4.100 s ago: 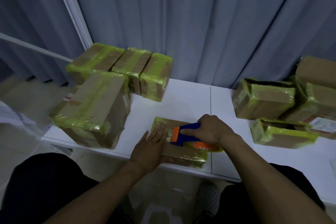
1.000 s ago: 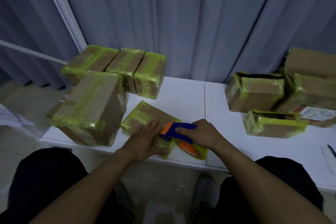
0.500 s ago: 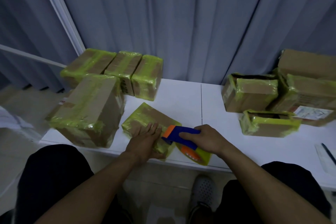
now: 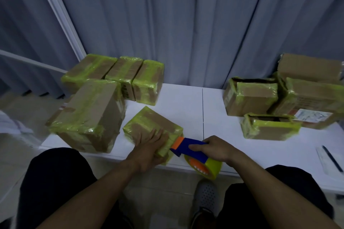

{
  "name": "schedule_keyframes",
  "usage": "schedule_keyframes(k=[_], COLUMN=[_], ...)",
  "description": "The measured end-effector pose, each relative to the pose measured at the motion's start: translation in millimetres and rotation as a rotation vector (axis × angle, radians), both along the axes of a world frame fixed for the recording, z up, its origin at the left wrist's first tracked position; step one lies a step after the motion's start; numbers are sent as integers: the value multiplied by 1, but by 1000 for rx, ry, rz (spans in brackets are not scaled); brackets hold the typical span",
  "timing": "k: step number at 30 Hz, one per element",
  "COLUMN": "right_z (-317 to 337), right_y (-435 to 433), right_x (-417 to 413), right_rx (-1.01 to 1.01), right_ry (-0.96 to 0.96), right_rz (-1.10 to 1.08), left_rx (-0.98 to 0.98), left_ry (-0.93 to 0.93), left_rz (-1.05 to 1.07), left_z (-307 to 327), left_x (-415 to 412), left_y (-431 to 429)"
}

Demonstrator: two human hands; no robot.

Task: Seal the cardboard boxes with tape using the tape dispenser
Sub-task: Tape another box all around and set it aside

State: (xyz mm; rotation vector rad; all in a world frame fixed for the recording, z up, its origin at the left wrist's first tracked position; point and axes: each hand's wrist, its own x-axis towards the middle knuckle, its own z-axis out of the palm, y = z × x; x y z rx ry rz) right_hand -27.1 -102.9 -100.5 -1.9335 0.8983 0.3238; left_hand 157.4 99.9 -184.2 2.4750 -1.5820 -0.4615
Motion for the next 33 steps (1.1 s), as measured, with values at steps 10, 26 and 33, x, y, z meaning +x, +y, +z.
schedule_keyframes(k=[10,26,33], right_z=[-16,-11,-20], right_y=[8,9,0], right_x=[18,-29,-53], right_rx=[-71,-16,11], right_ry=[164,49,78], right_rz=[97,61,45], left_rx=[88,135,156], left_ry=[-88,-100,-87], left_rz=[8,-7,-14], left_z=[2,1,2], left_x=[-10,-4,-1], left_y=[-3,-9,-13])
